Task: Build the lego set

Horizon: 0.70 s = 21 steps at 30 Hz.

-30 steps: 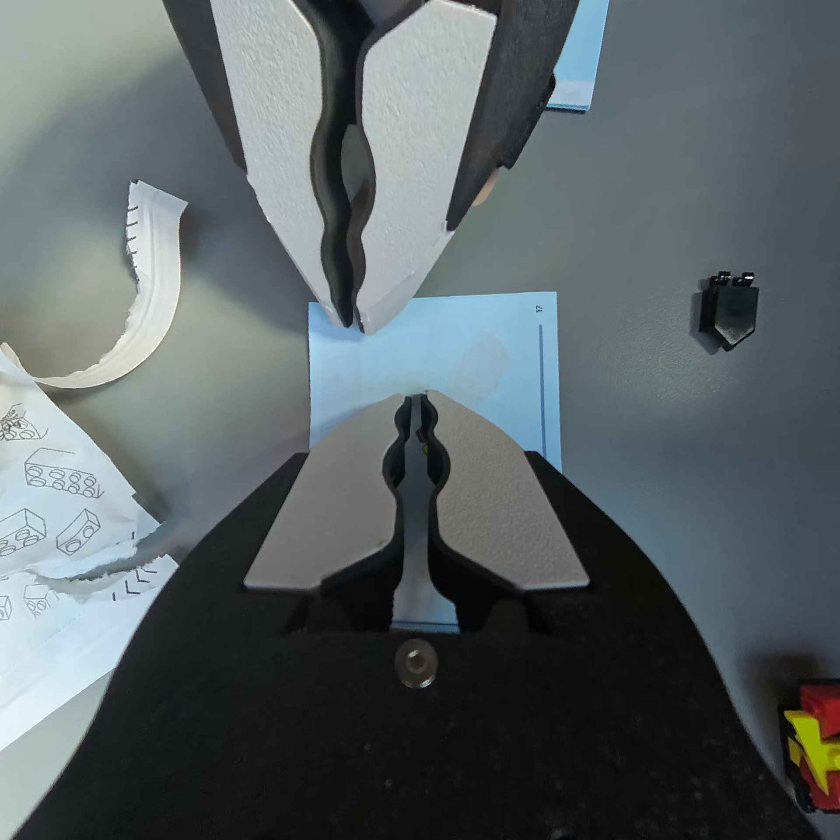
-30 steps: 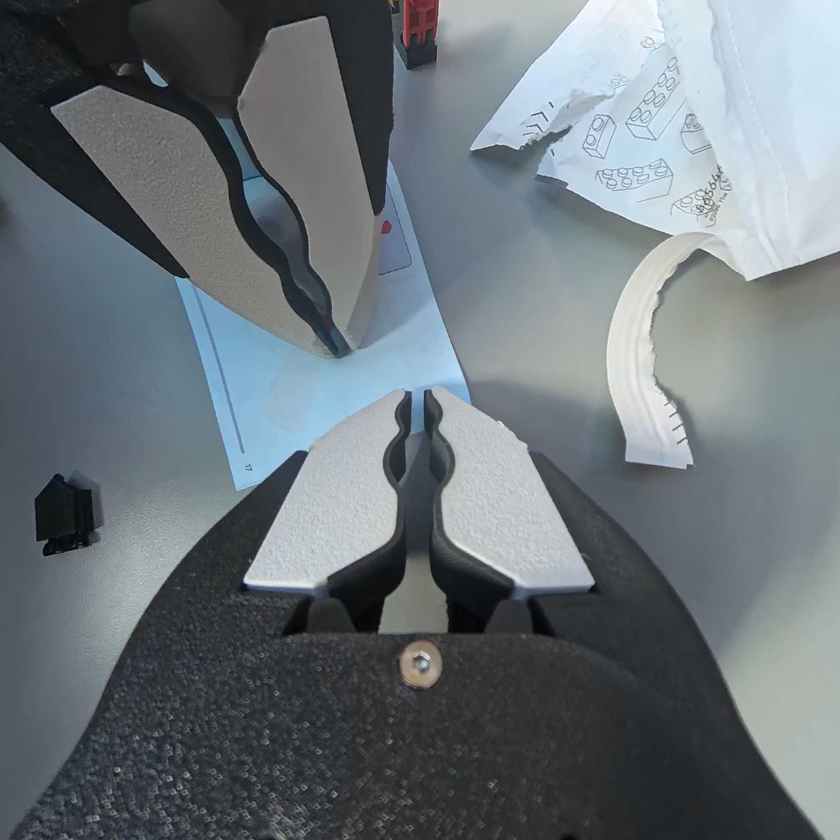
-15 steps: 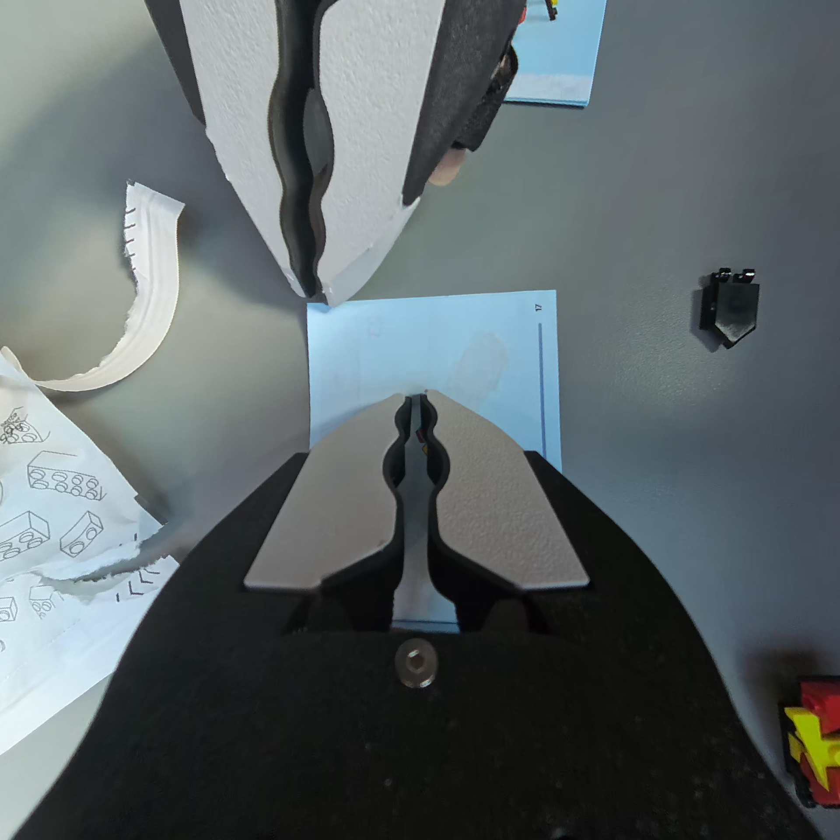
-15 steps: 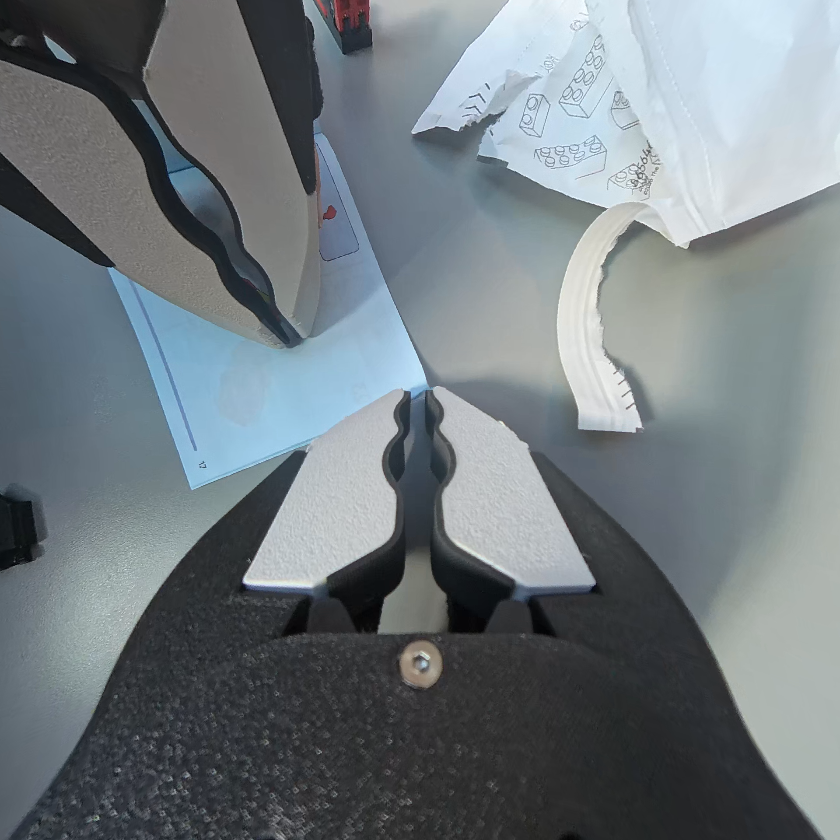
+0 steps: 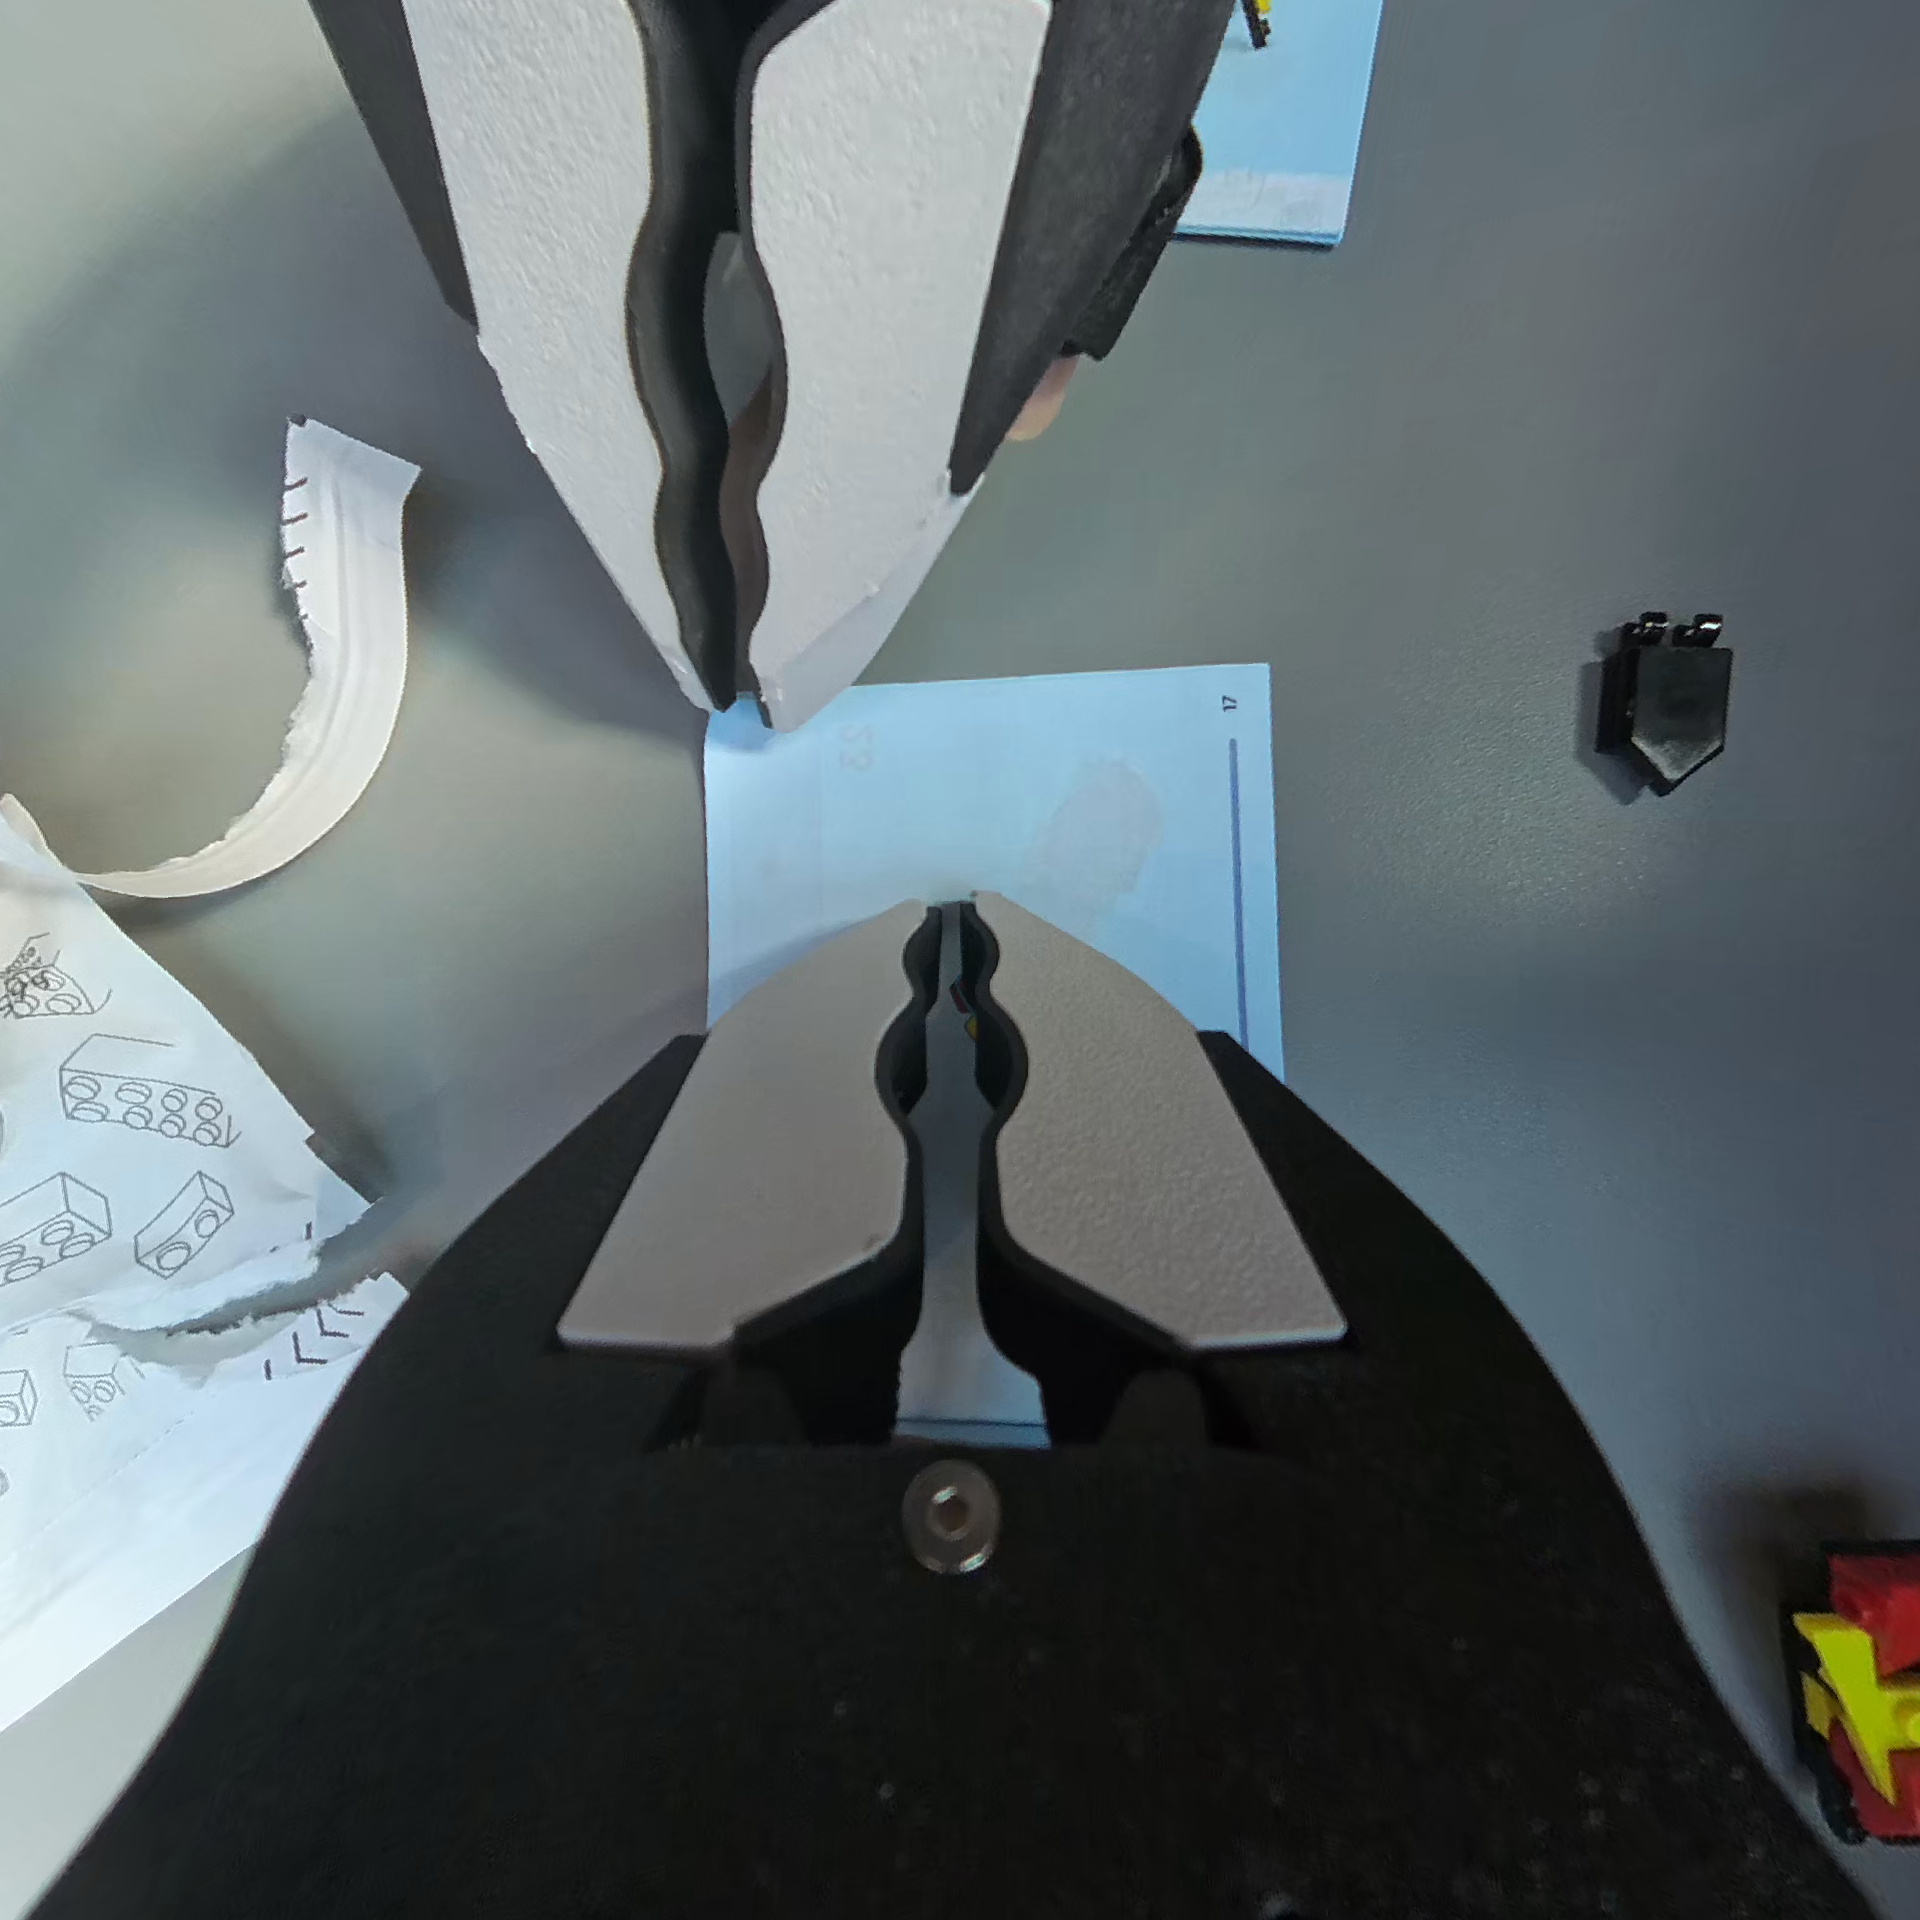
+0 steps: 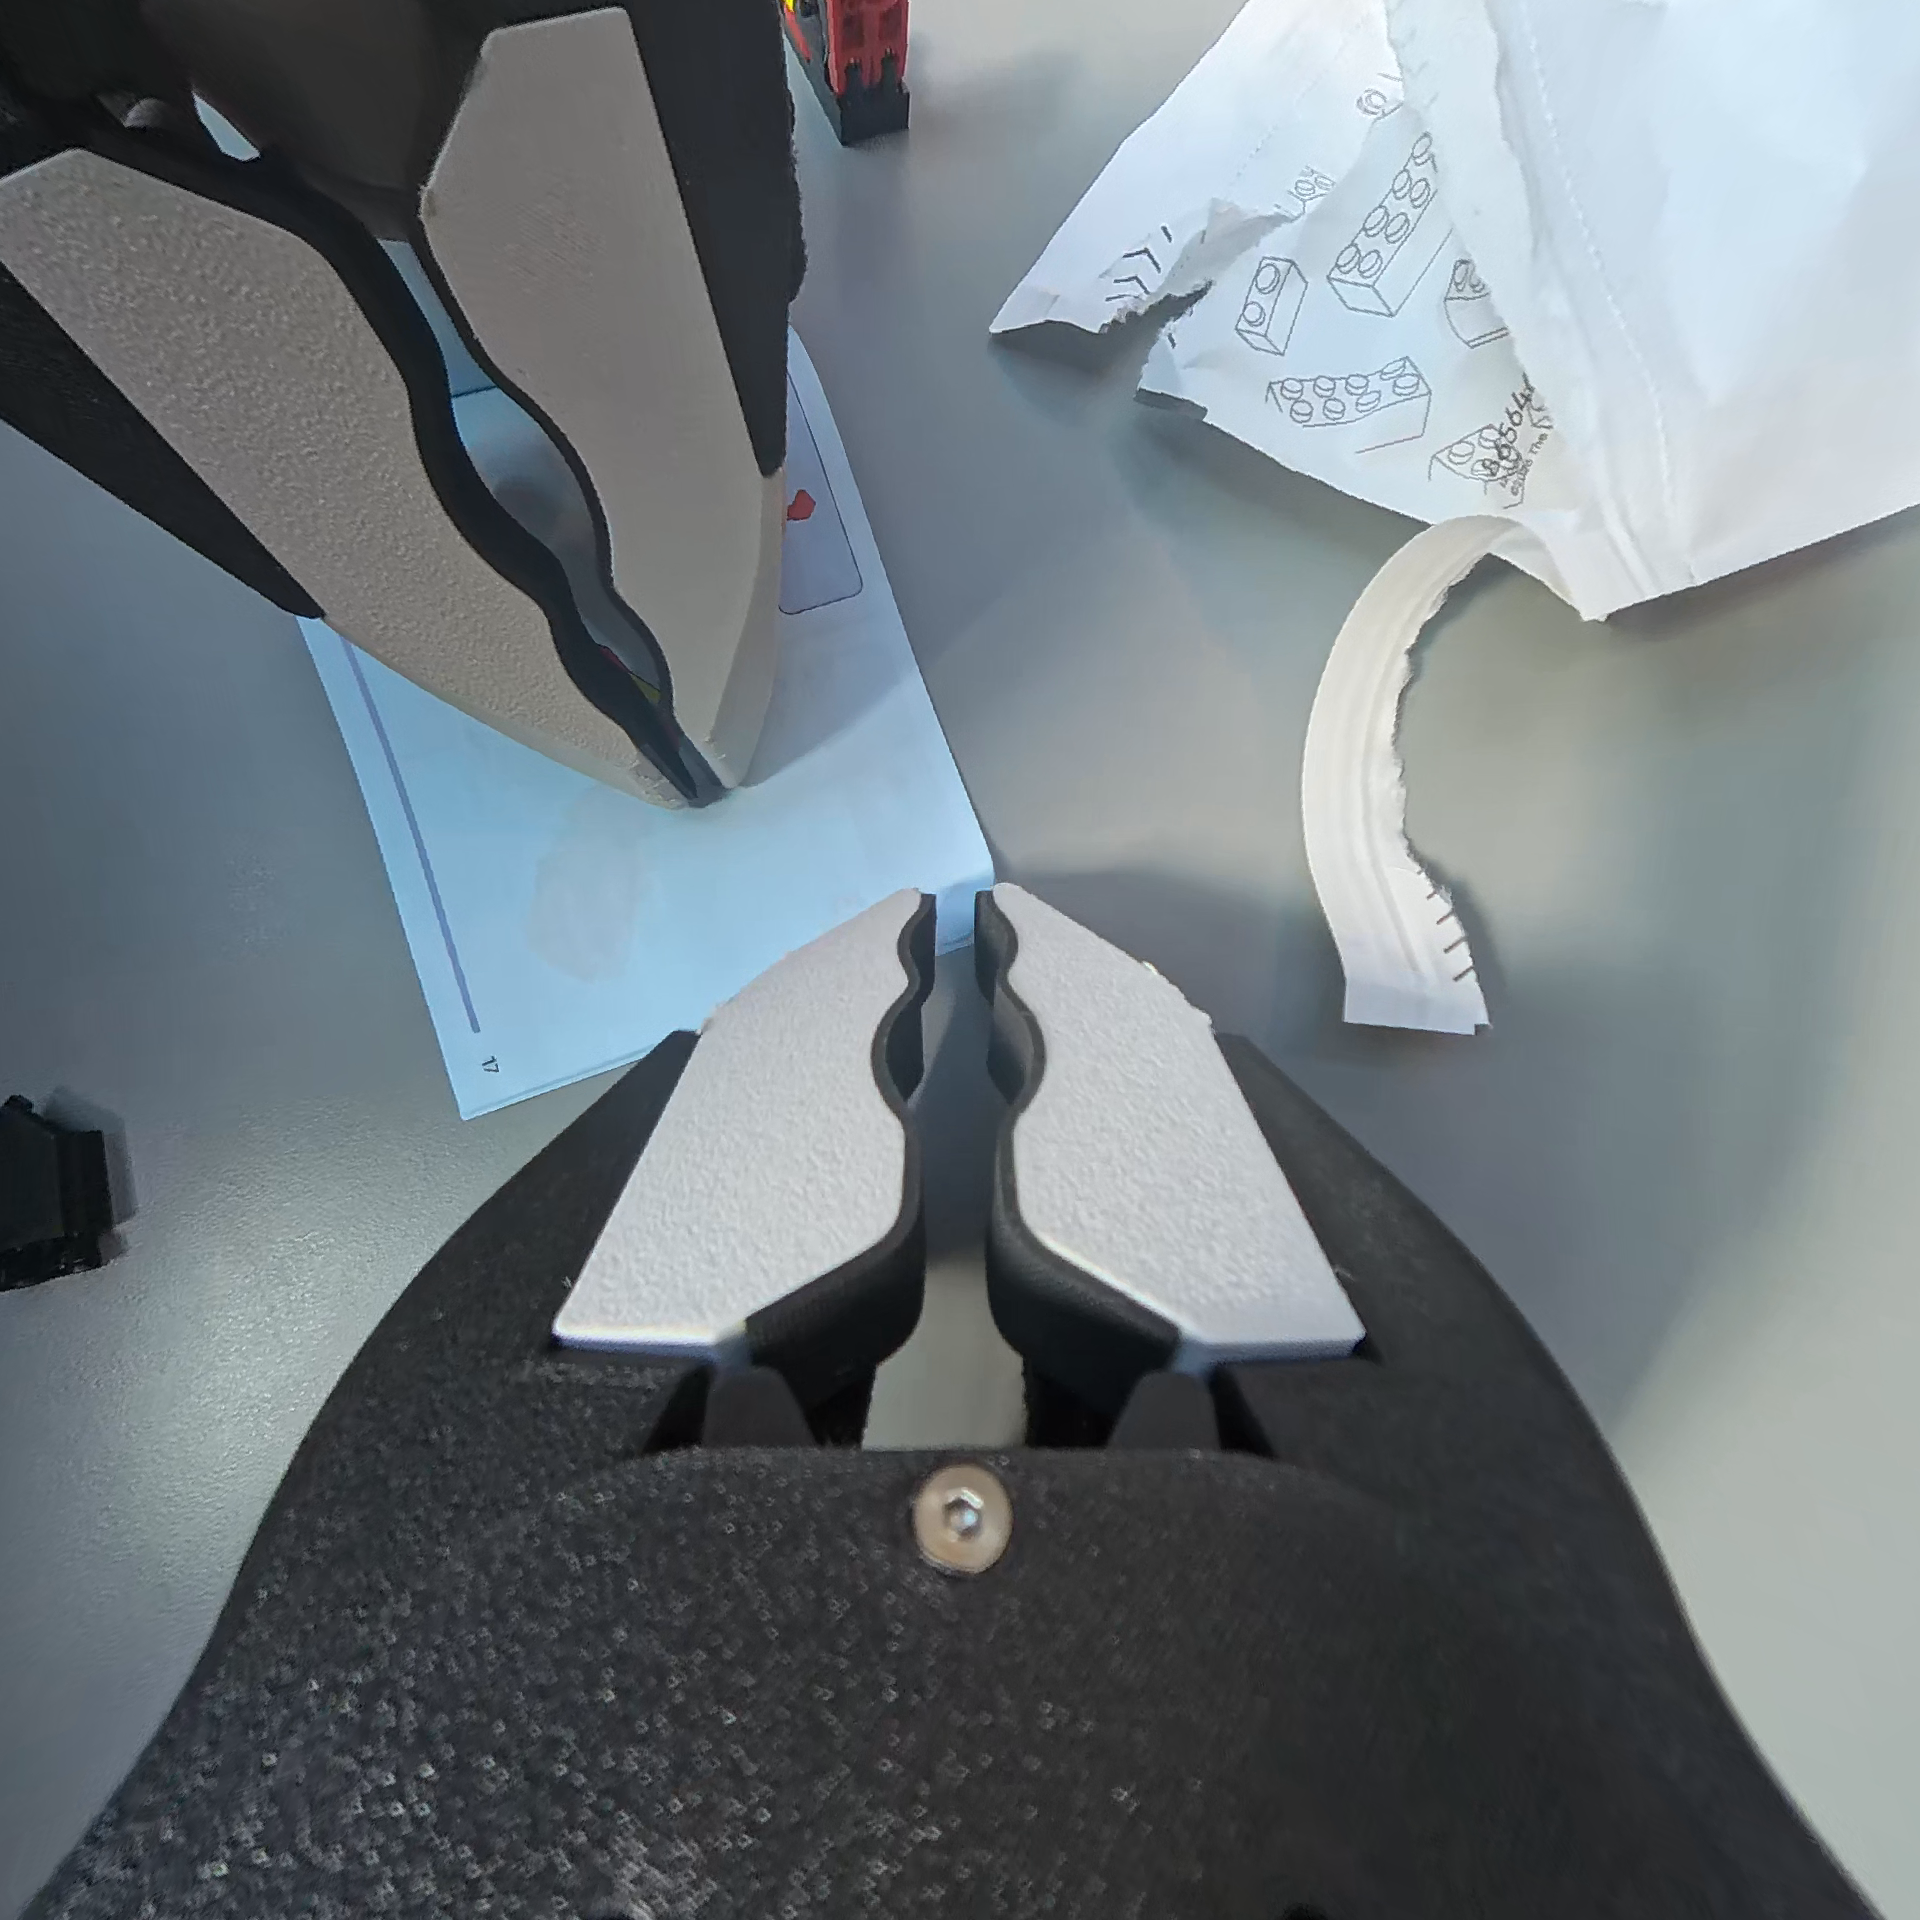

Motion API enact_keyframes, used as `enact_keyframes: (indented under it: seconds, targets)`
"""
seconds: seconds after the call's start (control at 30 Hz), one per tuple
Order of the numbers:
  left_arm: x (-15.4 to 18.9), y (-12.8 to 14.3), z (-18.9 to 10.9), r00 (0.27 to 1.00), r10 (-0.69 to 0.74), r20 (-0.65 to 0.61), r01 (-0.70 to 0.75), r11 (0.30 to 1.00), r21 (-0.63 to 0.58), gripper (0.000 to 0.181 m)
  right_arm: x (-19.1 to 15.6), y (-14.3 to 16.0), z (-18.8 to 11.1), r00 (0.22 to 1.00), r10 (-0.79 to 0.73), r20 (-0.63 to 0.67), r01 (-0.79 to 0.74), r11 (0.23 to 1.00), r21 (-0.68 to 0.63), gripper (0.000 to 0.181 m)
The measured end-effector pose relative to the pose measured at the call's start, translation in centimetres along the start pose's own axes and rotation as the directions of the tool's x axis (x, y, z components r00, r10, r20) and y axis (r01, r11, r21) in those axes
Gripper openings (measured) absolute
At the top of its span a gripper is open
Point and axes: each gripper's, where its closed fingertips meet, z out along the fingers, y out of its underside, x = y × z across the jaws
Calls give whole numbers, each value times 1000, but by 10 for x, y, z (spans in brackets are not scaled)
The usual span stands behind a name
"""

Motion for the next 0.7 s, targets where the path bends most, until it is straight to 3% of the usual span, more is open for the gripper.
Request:
enact_keyframes:
  seconds: [0.03,0.3,0.53,0.7]
  targets:
    - [0,0,0,1000,0,-1,0,1000,0,3,-1,0,0,1000,-2,4,2,1000,-3,7]
    - [0,0,0,1000,0,-3,0,1000,1,3,-6,5,1,1000,-10,23,10,1000,-17,6]
    - [0,0,0,1000,8,0,-8,1000,-2,3,13,3,-2,999,23,-45,-22,1000,5,7]
    - [-1,0,0,1000,28,3,-28,1000,-12,5,16,-4,-23,995,68,-67,-62,995,83,10]
